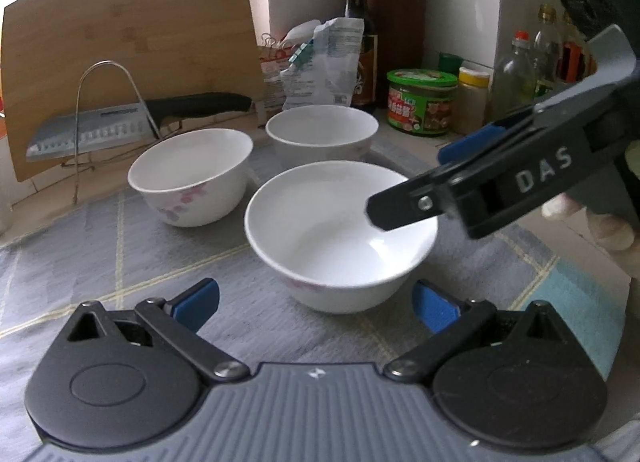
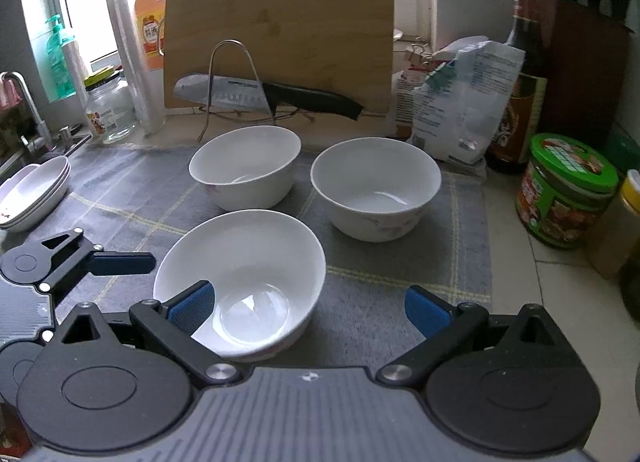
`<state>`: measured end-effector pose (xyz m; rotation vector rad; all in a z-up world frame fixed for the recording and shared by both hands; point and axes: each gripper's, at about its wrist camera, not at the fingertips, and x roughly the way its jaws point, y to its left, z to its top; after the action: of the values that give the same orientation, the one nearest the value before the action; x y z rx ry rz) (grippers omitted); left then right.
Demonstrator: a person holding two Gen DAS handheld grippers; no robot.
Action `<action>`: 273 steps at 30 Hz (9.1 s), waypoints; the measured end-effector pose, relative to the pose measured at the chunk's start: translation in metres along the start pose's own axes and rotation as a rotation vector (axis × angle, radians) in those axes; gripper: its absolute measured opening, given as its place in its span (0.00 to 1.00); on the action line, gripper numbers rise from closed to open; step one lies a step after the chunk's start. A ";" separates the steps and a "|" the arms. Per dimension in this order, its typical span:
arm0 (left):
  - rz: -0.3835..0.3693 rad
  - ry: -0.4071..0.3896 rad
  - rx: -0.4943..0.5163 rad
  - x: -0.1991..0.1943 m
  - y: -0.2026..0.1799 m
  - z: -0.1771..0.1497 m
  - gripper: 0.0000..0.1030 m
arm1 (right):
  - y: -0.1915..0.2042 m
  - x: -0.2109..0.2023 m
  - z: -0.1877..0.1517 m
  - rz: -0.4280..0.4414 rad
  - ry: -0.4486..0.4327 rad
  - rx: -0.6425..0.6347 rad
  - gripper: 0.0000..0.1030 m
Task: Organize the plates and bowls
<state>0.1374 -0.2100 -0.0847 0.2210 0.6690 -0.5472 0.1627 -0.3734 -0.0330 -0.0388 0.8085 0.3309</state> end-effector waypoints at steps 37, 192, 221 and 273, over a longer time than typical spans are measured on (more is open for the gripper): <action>-0.048 -0.021 0.012 -0.014 0.006 0.004 0.82 | 0.026 0.018 0.027 0.108 0.036 -0.079 0.55; -0.151 0.274 -0.247 0.115 0.147 0.121 0.92 | 0.075 0.111 0.063 -0.068 -0.064 -0.188 0.94; -0.147 0.228 -0.244 0.084 0.144 0.122 0.83 | 0.084 0.077 0.073 -0.030 -0.104 -0.203 0.92; 0.109 0.108 -0.464 -0.097 0.156 0.028 0.83 | 0.201 0.012 0.037 0.306 -0.097 -0.439 0.92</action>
<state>0.1742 -0.0503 0.0019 -0.1486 0.8645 -0.2648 0.1353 -0.1741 0.0024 -0.3095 0.6333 0.7900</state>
